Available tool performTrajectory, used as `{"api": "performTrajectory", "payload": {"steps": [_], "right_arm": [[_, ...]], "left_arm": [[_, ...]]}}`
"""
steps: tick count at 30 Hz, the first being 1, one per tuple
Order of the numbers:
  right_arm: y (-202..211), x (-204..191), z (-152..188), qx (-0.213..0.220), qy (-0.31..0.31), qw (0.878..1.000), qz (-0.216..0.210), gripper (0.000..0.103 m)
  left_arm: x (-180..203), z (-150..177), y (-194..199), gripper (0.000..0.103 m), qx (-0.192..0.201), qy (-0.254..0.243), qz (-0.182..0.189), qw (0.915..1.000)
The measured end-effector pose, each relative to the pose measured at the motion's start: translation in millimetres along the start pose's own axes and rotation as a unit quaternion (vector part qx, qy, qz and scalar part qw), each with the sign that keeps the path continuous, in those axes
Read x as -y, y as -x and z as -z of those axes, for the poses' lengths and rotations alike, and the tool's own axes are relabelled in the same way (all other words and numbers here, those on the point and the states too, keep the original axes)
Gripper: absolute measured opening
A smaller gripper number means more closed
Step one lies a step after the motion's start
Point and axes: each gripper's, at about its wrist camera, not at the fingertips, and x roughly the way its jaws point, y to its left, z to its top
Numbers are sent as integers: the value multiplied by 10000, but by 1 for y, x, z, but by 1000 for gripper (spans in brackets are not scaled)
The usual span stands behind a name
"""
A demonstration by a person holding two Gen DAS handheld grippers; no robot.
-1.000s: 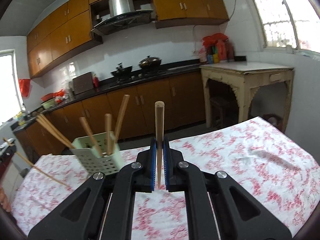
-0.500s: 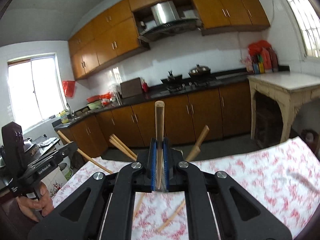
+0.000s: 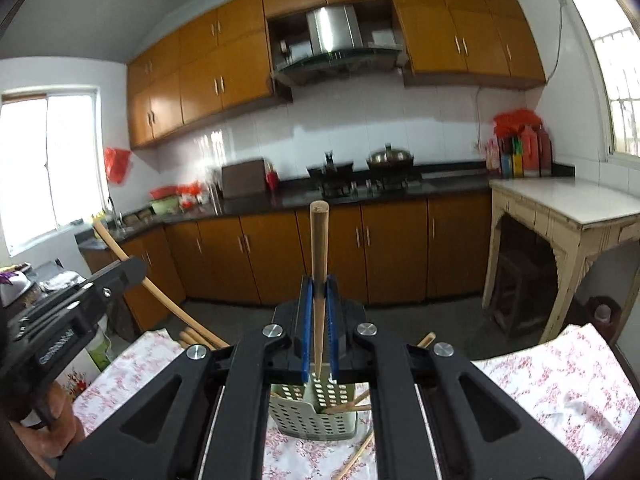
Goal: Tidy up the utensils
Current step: 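Drop the chopstick into the green holder with the right tool while the left tool releases its own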
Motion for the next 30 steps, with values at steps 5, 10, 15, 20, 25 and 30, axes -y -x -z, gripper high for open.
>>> {"api": "performTrajectory", "payload": {"steps": [5, 10, 15, 20, 25, 30], "right_arm": [[-26, 5, 12, -388, -112, 9992, 13, 7], [-40, 7, 22, -657, -156, 9977, 36, 7], [-49, 5, 24, -752, -136, 9970, 82, 7], [-57, 4, 25, -838, -152, 9963, 101, 7], [-60, 4, 27, -971, -168, 9951, 25, 8], [-57, 9, 26, -988, -290, 9947, -24, 20]], "left_arm": [[-8, 10, -24, 8, -258, 27, -48, 9997], [-16, 17, -43, 8, -496, 101, -44, 9987], [-20, 21, -58, 8, -632, 149, -52, 9979], [-22, 26, -69, 8, -731, 157, -29, 9972], [-18, 31, -75, 8, -860, 149, 20, 9962], [-21, 30, -72, 27, -816, 198, -7, 9965]]}}
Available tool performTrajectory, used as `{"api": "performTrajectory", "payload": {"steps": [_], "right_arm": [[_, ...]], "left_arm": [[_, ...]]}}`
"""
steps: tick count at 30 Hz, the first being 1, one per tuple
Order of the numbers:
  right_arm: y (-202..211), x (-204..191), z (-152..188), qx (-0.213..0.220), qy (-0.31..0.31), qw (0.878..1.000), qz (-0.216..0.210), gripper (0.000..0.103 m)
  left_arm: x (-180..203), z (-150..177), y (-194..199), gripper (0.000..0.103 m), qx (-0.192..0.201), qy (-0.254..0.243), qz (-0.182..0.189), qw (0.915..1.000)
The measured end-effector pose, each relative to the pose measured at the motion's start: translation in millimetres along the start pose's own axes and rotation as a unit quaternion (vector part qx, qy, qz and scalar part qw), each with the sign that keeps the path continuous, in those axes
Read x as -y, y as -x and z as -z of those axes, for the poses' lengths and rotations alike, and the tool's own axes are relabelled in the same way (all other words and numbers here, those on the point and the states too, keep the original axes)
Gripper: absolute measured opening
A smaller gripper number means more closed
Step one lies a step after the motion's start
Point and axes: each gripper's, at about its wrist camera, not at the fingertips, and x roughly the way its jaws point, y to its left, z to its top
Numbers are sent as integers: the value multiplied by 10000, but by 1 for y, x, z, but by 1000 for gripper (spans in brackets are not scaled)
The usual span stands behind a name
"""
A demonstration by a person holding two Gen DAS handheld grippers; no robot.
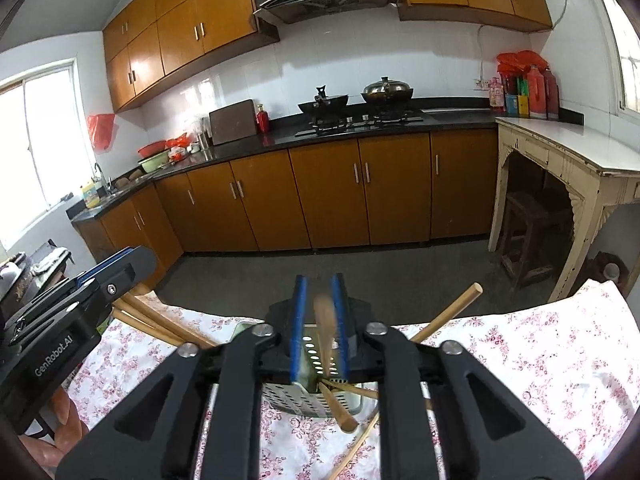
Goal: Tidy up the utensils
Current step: 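Drop the chopstick into the green holder with the right tool while the left tool releases its own, then move both open tools back down to the remaining chopsticks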
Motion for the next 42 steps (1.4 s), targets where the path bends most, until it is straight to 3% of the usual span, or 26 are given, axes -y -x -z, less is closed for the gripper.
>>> {"api": "performTrajectory", "payload": {"steps": [13, 21, 26, 30, 36, 42], "right_arm": [[41, 20, 0, 385, -270, 9988, 133, 21], [80, 57, 34, 430, -463, 9961, 613, 27], [72, 88, 78, -1, -762, 9923, 972, 29], [44, 95, 118, -478, -963, 9884, 1073, 29], [-11, 63, 162, -1182, -875, 9859, 797, 29], [-50, 25, 189, -1619, -760, 9824, 538, 29]], "left_arm": [[-15, 0, 43, 32, 231, 129, -170, 9995], [-48, 32, 97, 46, 266, 259, -461, 9982], [-75, 74, 99, 49, -86, 367, -827, 9959], [-95, 112, 79, 52, -622, 752, -869, 9914], [-104, 168, 47, 62, -1261, 936, -905, 9834], [-101, 197, 36, 63, -1497, 861, -890, 9809]]}}
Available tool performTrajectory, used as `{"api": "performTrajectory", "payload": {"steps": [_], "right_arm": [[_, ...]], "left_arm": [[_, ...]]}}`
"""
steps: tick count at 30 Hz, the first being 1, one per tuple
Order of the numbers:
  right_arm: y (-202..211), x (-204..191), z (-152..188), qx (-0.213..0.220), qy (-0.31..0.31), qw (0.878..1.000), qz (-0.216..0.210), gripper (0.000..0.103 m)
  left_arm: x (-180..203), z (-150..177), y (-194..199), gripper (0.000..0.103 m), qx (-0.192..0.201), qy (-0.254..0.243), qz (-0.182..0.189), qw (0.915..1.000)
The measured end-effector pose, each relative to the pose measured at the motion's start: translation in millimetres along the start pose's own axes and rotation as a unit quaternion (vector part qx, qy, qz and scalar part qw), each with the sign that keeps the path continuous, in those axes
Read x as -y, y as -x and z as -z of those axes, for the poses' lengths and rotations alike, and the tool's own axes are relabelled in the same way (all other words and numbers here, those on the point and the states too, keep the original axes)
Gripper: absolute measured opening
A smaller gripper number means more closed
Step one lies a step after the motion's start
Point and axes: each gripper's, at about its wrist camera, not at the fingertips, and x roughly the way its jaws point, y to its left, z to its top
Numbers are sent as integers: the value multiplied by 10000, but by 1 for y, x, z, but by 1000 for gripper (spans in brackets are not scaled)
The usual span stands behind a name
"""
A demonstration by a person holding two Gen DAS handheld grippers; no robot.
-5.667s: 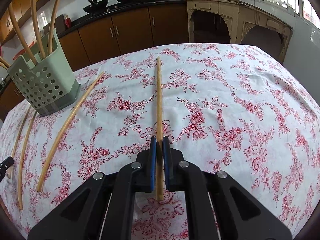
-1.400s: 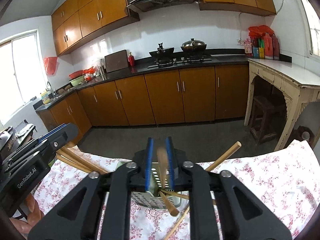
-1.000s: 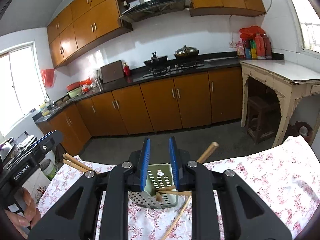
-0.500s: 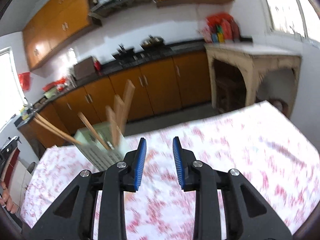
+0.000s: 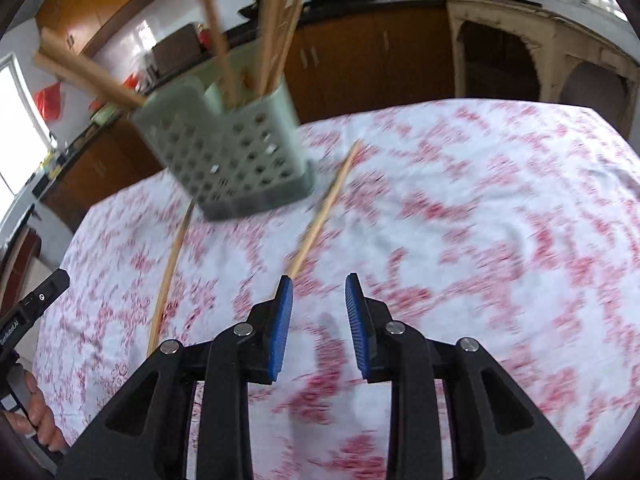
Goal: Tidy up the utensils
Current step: 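Move both open tools back down to the remaining chopsticks, then close the right tool on a chopstick while the left tool grasps another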
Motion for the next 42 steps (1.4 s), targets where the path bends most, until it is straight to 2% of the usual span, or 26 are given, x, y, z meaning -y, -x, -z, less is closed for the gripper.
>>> {"api": "performTrajectory", "payload": {"steps": [7, 11, 13, 14, 15, 18, 24, 28, 34, 36, 37, 39, 42], "right_arm": [[-25, -26, 13, -155, 240, 9996, 51, 29], [-36, -36, 14, -209, 417, 9984, 334, 28], [-34, -36, 16, -132, 499, 9976, 458, 25], [-34, -36, 16, -117, 506, 9974, 503, 17], [-33, -32, 16, -101, 489, 9973, 533, 12], [-28, -14, 16, -65, 333, 9974, 634, 7], [-14, 45, 8, 67, -153, 9941, 1071, 7], [-3, 87, 4, 120, -593, 9900, 1273, 7], [2, 92, 10, 153, -460, 9904, 1291, 7], [4, 89, 13, 163, -438, 9906, 1285, 8], [4, 89, 14, 156, -435, 9913, 1234, 8], [4, 86, 14, 135, -400, 9923, 1165, 8], [4, 82, 15, 137, -354, 9930, 1119, 8]], "left_arm": [[-13, 15, -8, 63, -141, 38, -138, 9998], [-17, 17, -10, 63, -178, 30, -174, 9997], [-15, 18, -9, 63, -178, -17, -158, 9997], [-14, 19, -9, 63, -179, -34, -136, 9997], [-13, 19, -9, 63, -183, -55, -107, 9998], [-1, 22, -10, 63, -195, -203, 37, 9996], [33, 30, -17, 63, -326, -571, 304, 9974], [47, 36, -26, 62, -484, -635, 379, 9961], [63, 48, -42, 45, -750, -846, 263, 9932], [65, 53, -48, 28, -856, -883, 163, 9923], [66, 55, -49, 25, -882, -907, 122, 9919], [65, 55, -50, 12, -822, -1029, -34, 9913], [55, 47, -55, 9, -849, -933, -60, 9920]]}}
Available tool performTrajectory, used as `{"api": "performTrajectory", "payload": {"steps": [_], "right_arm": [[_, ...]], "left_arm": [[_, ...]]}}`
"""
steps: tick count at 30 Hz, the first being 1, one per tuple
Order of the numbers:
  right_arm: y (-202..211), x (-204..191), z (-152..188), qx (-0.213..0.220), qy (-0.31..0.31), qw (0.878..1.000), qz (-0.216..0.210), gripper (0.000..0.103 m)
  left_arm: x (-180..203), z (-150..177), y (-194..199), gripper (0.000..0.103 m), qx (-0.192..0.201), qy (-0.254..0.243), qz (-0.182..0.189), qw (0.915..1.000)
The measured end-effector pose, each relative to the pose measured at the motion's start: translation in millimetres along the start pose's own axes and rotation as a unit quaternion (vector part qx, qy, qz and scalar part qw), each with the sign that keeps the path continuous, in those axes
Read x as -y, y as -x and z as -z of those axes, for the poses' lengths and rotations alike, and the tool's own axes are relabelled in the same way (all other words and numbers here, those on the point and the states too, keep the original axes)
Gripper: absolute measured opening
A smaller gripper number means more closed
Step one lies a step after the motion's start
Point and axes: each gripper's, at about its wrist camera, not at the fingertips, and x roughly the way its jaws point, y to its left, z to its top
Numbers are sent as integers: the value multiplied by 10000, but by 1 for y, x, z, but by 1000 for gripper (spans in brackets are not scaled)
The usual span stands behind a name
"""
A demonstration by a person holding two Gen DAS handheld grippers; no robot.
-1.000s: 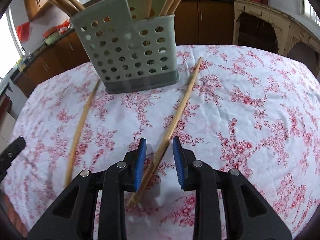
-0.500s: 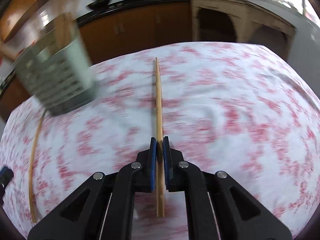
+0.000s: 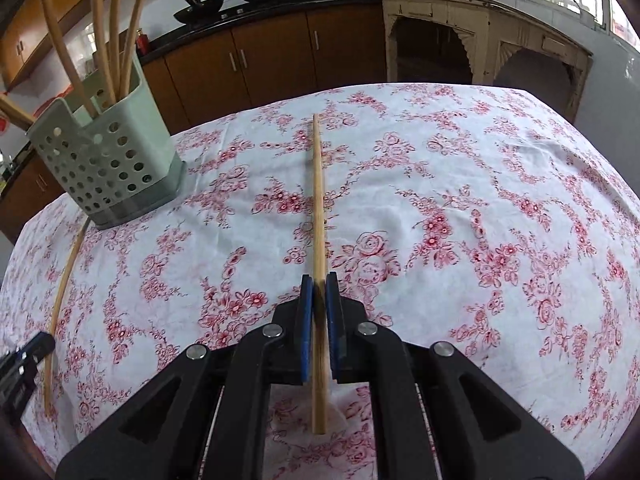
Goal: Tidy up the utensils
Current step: 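Close the right tool on a chopstick while the left tool grasps another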
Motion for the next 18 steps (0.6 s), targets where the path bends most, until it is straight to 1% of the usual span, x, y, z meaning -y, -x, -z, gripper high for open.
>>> {"api": "performTrajectory", "payload": {"steps": [1, 3, 7, 11, 18], "right_arm": [[0, -1, 1, 11, 17, 10000, -5, 8], [1, 0, 2, 29, 40, 10000, -13, 8], [2, 1, 2, 24, 16, 10000, -39, 8], [2, 2, 2, 24, 18, 10000, -41, 8], [1, 2, 2, 18, -12, 10000, -70, 8]], "left_arm": [[-8, -3, -3, 9, 4, 43, -72, 10000], [-17, -7, -4, 9, 15, 88, -77, 9999], [-32, -8, -3, 13, 40, 224, 202, 9995], [-34, -9, -3, 15, 45, 279, 275, 9992], [-35, -9, -3, 16, 44, 302, 300, 9991]]}}
